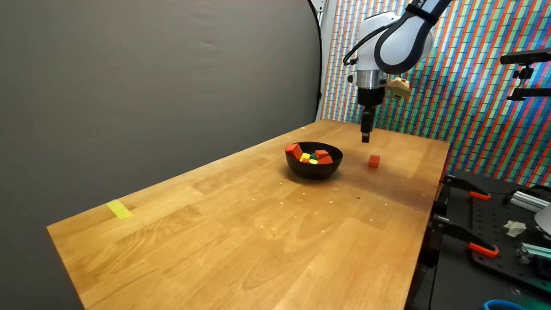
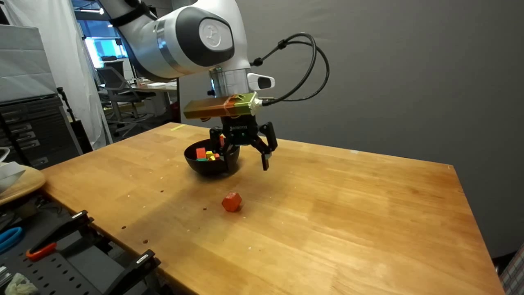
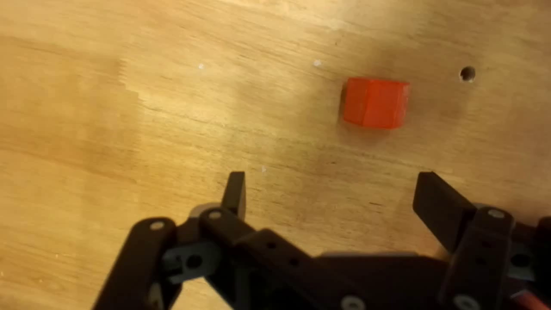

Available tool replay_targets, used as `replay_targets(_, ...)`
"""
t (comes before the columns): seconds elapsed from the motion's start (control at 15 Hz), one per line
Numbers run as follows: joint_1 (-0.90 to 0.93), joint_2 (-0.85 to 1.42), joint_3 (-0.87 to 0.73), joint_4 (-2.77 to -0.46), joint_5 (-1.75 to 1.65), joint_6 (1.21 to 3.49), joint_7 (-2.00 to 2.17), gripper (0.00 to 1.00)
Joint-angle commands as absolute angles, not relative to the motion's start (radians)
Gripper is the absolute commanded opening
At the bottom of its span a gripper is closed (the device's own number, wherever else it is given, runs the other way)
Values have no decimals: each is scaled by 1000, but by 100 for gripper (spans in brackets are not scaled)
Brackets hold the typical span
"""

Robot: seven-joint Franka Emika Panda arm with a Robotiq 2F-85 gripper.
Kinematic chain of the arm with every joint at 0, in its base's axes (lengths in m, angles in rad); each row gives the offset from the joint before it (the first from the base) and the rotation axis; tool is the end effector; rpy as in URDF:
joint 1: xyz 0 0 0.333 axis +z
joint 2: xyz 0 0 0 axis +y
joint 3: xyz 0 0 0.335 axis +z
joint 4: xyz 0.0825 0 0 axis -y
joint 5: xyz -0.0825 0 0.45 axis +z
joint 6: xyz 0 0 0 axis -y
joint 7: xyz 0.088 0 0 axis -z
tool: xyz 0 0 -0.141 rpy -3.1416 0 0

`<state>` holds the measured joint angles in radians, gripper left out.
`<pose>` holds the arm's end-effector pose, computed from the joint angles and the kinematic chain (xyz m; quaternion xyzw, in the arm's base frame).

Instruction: Put the blocks in the bowl

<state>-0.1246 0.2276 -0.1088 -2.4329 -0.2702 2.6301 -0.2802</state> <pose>0.5066 -0.1218 0.1369 0.9867 0.1427 -0.0346 0.0699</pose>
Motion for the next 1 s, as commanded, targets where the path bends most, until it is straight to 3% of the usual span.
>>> replay_targets(0.0, -173, 82, -96, -2589, -264, 2724, -495, 100)
replay_targets(0.13, -186, 48, -80, -2644, -206, 2805, -608, 100)
replay_targets(0.2, -160, 125, -105, -2561, -249, 2733, -502, 100)
replay_targets(0.93, -212, 245, -35, -2543, -42, 2780, -691, 100)
